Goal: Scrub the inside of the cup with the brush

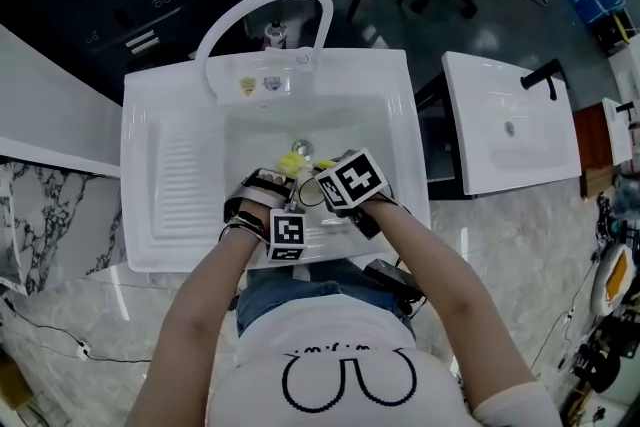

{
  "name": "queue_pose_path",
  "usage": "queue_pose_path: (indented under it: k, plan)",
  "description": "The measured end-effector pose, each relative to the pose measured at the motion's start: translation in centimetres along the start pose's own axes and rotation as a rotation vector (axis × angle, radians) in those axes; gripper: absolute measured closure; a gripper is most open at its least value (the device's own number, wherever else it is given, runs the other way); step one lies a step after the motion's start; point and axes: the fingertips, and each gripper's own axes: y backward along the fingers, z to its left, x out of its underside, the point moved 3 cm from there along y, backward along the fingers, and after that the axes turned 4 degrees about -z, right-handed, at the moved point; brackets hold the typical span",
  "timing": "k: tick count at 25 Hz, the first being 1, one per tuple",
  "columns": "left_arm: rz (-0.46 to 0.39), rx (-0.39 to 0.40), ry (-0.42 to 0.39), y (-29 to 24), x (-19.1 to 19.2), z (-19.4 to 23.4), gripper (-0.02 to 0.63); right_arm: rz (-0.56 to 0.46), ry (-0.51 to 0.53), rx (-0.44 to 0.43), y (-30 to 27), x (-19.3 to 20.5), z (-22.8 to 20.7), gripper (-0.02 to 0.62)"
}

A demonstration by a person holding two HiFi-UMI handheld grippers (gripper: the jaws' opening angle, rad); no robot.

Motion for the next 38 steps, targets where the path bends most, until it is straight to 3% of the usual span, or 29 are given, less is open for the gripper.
queue_pose_path:
  k: [5,9,11,15,18,22,25,30,36,38]
  plan:
    - [0.027,0.03,0.041,-0.1,0.4,-0.4,0.541,-0.031,-0.204,-0.029,0.5,0.8,-2.4,0.557]
    - [0.034,0.082,0.128,-0.4,0.8,-0.9,0.541,-0.052,-0.331,-0.045,1.3,2.0,-3.7,0.557]
    - [0.035,0.101,0.214,-0.5,1.1,-1.1,0.541,-0.07,-0.398,-0.052,1.7,2.6,-4.0,0.557]
    - [0.034,0.152,0.486,-0.7,1.9,-0.8,0.541,-0.117,-0.551,-0.067,2.8,3.8,-4.7,0.555]
    - [0.041,0.19,0.637,-0.9,2.4,-0.7,0.54,-0.142,-0.608,-0.065,3.5,4.5,-4.8,0.555]
    - [0.045,0.239,0.902,-1.2,3.3,-0.6,0.541,-0.143,-0.567,-0.01,4.7,5.0,-4.5,0.554]
    - [0.035,0.266,1.108,-1.4,4.3,-0.4,0.541,-0.094,-0.429,0.043,5.5,5.5,-3.4,0.555]
    - [0.03,0.267,1.123,-1.4,4.8,-0.1,0.541,-0.092,-0.23,0.111,6.6,5.2,-1.8,0.557]
    - [0.017,0.217,1.11,-1.5,5.0,0.1,0.529,-0.135,-0.152,0.152,8.6,4.1,-1.5,0.557]
    - [-0.024,0.215,1.152,-1.1,5.1,0.5,0.453,-0.164,-0.156,0.161,9.3,3.6,-1.8,0.557]
